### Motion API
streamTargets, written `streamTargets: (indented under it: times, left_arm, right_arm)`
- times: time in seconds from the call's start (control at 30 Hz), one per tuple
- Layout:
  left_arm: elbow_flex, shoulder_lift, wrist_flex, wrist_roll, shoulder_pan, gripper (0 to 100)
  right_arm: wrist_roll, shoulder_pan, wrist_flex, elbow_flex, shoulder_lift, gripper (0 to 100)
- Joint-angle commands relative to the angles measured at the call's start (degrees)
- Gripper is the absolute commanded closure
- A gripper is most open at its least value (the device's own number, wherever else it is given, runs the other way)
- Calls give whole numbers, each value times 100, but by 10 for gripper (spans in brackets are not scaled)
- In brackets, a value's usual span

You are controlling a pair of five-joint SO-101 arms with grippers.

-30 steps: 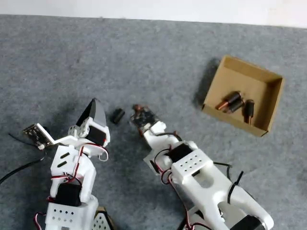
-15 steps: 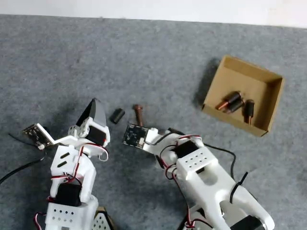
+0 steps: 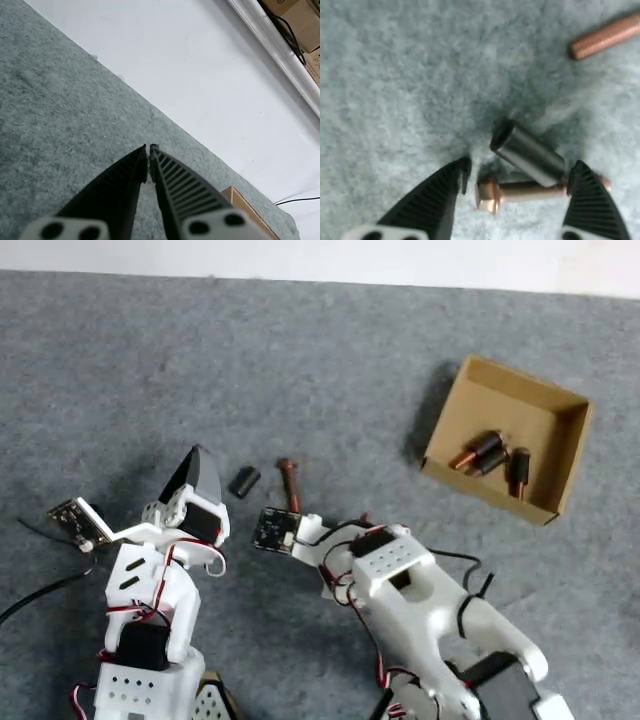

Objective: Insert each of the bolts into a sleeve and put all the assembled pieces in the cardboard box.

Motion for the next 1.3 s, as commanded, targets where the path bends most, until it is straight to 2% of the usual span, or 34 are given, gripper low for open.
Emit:
streamTargets:
  times: [0.0, 0.3, 0.53, 0.77, 1.0, 1.27]
  left_arm:
    - [136, -92, 9, -26, -31, 969]
    - [136, -92, 9, -26, -31, 969]
    - [136, -92, 9, -26, -31, 969]
    - [136, -84, 9, -26, -31, 969]
    - [136, -75, 9, -26, -31, 969]
    - [136, -92, 9, -26, -31, 969]
  right_arm:
    - [0, -22, -242, -163, 400, 710]
    - [0, -48, -268, -497, 453, 723]
    - [0, -48, -884, -444, 453, 861]
    - [9, -48, -901, -444, 453, 996]
    - [9, -22, -884, -435, 382, 993]
    - [26, -277, -4, -444, 374, 993]
